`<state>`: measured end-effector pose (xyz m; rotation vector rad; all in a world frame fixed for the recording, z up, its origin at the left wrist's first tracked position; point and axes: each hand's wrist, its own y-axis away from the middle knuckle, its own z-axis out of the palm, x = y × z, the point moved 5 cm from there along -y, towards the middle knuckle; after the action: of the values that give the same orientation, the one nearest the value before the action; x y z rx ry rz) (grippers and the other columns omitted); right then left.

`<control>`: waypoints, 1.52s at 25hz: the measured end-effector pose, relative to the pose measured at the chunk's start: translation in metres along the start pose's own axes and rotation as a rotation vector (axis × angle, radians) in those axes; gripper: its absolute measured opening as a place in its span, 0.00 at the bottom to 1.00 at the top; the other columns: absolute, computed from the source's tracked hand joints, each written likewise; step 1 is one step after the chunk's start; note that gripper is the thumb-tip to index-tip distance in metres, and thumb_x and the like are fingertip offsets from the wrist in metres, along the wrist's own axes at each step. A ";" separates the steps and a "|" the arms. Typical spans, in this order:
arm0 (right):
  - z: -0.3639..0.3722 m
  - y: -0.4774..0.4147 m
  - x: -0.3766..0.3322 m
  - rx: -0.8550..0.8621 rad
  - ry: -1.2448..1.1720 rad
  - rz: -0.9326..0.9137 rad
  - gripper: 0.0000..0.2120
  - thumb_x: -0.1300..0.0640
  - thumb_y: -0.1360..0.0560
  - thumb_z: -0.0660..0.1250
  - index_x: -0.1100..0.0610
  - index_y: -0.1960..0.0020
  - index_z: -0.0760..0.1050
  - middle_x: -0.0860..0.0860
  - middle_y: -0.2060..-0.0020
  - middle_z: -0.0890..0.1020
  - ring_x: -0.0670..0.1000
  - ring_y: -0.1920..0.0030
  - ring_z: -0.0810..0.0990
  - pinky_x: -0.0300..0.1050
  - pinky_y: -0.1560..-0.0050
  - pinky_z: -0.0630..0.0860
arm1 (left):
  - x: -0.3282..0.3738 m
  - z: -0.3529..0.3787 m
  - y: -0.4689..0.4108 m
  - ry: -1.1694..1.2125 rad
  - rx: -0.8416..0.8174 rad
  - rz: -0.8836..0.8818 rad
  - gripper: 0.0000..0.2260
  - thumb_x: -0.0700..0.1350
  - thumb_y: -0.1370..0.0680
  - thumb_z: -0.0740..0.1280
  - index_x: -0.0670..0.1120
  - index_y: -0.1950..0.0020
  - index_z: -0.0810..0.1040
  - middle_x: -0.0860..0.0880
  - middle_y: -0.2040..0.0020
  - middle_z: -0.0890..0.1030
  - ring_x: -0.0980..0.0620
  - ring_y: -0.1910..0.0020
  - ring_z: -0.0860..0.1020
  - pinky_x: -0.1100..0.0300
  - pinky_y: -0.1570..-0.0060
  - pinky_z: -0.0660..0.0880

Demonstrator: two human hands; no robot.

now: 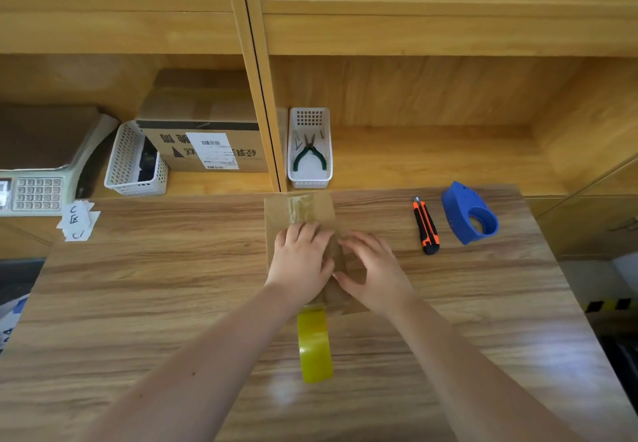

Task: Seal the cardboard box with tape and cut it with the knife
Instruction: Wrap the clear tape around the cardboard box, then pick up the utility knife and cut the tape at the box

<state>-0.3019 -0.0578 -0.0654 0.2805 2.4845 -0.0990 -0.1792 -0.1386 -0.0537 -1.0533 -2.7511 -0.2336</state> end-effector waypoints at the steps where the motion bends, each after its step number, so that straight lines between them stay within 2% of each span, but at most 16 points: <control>1: -0.004 -0.002 0.007 0.015 -0.007 0.010 0.25 0.44 0.30 0.68 0.51 0.35 0.74 0.46 0.35 0.74 0.50 0.34 0.69 0.49 0.32 0.68 | 0.004 0.000 -0.005 0.000 0.005 0.008 0.21 0.50 0.22 0.60 0.52 0.28 0.69 0.50 0.28 0.69 0.46 0.30 0.65 0.48 0.33 0.62; 7: -0.023 -0.005 0.053 0.103 -0.067 0.135 0.24 0.50 0.27 0.71 0.54 0.34 0.73 0.50 0.37 0.77 0.52 0.35 0.71 0.39 0.35 0.63 | 0.021 0.004 -0.023 0.011 0.046 0.044 0.17 0.48 0.23 0.64 0.49 0.35 0.77 0.48 0.34 0.76 0.43 0.35 0.72 0.46 0.36 0.66; 10: -0.026 -0.007 0.077 0.125 -0.109 0.191 0.23 0.51 0.27 0.71 0.55 0.34 0.73 0.50 0.37 0.77 0.52 0.35 0.71 0.38 0.36 0.62 | 0.033 0.010 -0.031 -0.006 0.050 0.092 0.15 0.47 0.26 0.66 0.48 0.39 0.79 0.47 0.39 0.79 0.41 0.39 0.75 0.44 0.40 0.69; 15: -0.035 -0.009 0.117 0.175 -0.154 0.329 0.22 0.56 0.26 0.70 0.56 0.33 0.73 0.51 0.37 0.77 0.51 0.33 0.70 0.40 0.35 0.63 | 0.074 0.019 -0.044 -0.002 0.069 0.217 0.18 0.50 0.28 0.58 0.50 0.44 0.81 0.50 0.46 0.82 0.44 0.46 0.79 0.47 0.46 0.74; 18: -0.038 -0.011 0.146 0.209 -0.155 0.429 0.22 0.59 0.26 0.68 0.56 0.33 0.72 0.52 0.36 0.77 0.54 0.33 0.71 0.46 0.33 0.68 | 0.090 0.025 -0.052 0.041 0.078 0.246 0.16 0.48 0.29 0.61 0.50 0.45 0.81 0.50 0.46 0.82 0.45 0.47 0.79 0.48 0.46 0.74; 20: -0.038 -0.012 0.165 0.233 -0.172 0.515 0.21 0.60 0.26 0.67 0.55 0.33 0.72 0.53 0.38 0.78 0.55 0.36 0.74 0.51 0.37 0.73 | 0.092 0.031 -0.054 0.052 0.081 0.255 0.15 0.47 0.29 0.64 0.49 0.45 0.81 0.49 0.44 0.82 0.45 0.45 0.78 0.47 0.44 0.74; 21: -0.038 -0.012 0.175 0.241 -0.186 0.556 0.20 0.59 0.25 0.66 0.55 0.34 0.72 0.53 0.40 0.78 0.56 0.38 0.75 0.51 0.39 0.74 | 0.092 0.034 -0.054 0.048 0.084 0.264 0.15 0.47 0.29 0.64 0.49 0.44 0.81 0.49 0.44 0.81 0.45 0.45 0.78 0.47 0.44 0.74; 24: -0.036 -0.013 0.194 0.232 -0.177 0.642 0.21 0.58 0.24 0.67 0.54 0.32 0.70 0.54 0.40 0.77 0.55 0.39 0.73 0.48 0.43 0.73 | 0.087 0.042 -0.045 0.037 0.089 0.296 0.17 0.48 0.29 0.61 0.49 0.44 0.81 0.50 0.44 0.81 0.46 0.44 0.78 0.49 0.45 0.75; 28: -0.027 -0.026 0.224 0.170 -0.118 0.737 0.23 0.57 0.25 0.67 0.55 0.31 0.68 0.55 0.37 0.74 0.58 0.34 0.69 0.57 0.36 0.71 | 0.087 0.051 -0.046 0.010 0.063 0.290 0.18 0.48 0.30 0.60 0.50 0.42 0.80 0.51 0.43 0.81 0.48 0.43 0.78 0.50 0.45 0.76; 32: -0.022 -0.040 0.241 0.093 0.039 0.842 0.25 0.52 0.26 0.69 0.57 0.32 0.68 0.58 0.36 0.72 0.61 0.33 0.67 0.60 0.35 0.71 | 0.087 0.052 -0.045 0.000 0.066 0.291 0.19 0.48 0.30 0.60 0.51 0.42 0.80 0.51 0.43 0.82 0.47 0.42 0.78 0.51 0.45 0.76; 34: -0.018 -0.045 0.247 0.080 0.056 0.871 0.26 0.50 0.27 0.70 0.58 0.33 0.68 0.58 0.37 0.72 0.61 0.34 0.70 0.60 0.37 0.72 | 0.086 0.051 -0.046 0.000 0.082 0.294 0.19 0.48 0.30 0.60 0.51 0.42 0.80 0.51 0.43 0.82 0.48 0.42 0.78 0.51 0.44 0.76; 36: -0.014 -0.047 0.251 0.085 -0.117 0.933 0.25 0.52 0.28 0.71 0.58 0.35 0.69 0.57 0.42 0.76 0.59 0.41 0.76 0.58 0.42 0.77 | 0.086 0.050 -0.045 0.002 0.106 0.301 0.19 0.47 0.30 0.61 0.50 0.42 0.80 0.51 0.42 0.81 0.48 0.41 0.77 0.51 0.43 0.75; 38: -0.009 -0.044 0.251 0.086 -0.328 0.975 0.21 0.54 0.28 0.70 0.59 0.37 0.72 0.56 0.50 0.80 0.55 0.51 0.80 0.53 0.51 0.80 | 0.087 0.047 -0.044 0.019 0.135 0.308 0.18 0.46 0.30 0.62 0.50 0.41 0.81 0.51 0.42 0.81 0.48 0.40 0.77 0.51 0.41 0.73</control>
<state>-0.5125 -0.0553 -0.2086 1.3426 1.7915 0.1455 -0.2780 -0.1053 -0.0834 -1.4036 -2.5011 -0.0123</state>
